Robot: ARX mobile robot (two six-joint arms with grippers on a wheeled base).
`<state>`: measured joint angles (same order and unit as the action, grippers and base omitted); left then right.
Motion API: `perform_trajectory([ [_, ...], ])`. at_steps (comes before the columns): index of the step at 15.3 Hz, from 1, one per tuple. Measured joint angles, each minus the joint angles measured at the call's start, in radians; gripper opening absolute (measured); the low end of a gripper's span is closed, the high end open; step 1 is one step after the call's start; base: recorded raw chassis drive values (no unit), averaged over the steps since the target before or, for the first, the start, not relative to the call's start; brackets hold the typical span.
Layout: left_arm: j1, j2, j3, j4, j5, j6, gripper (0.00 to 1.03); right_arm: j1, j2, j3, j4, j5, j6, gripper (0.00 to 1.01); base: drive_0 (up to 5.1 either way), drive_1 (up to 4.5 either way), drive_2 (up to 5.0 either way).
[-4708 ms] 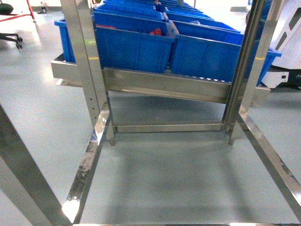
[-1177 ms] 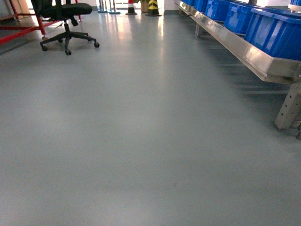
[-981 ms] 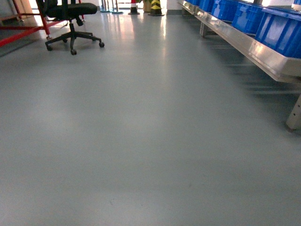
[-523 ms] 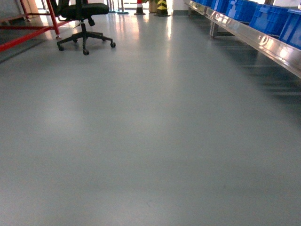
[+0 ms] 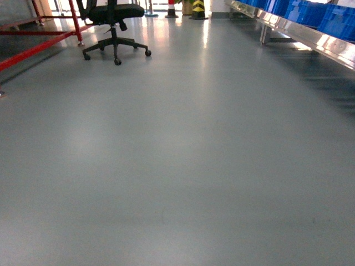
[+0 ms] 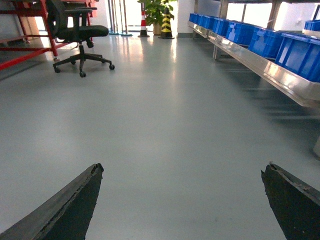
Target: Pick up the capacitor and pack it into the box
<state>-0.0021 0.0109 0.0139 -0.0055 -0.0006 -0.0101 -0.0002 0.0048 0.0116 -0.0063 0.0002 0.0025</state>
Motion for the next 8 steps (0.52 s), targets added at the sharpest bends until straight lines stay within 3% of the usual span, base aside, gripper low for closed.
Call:
perform_trajectory([
  [8,0.000,0.000,0.000,0.000,0.000,0.000,0.44,0.000,0.000,0.000,0.004,0.000,0.000,0.98,-4.9,2.43,2.4],
])
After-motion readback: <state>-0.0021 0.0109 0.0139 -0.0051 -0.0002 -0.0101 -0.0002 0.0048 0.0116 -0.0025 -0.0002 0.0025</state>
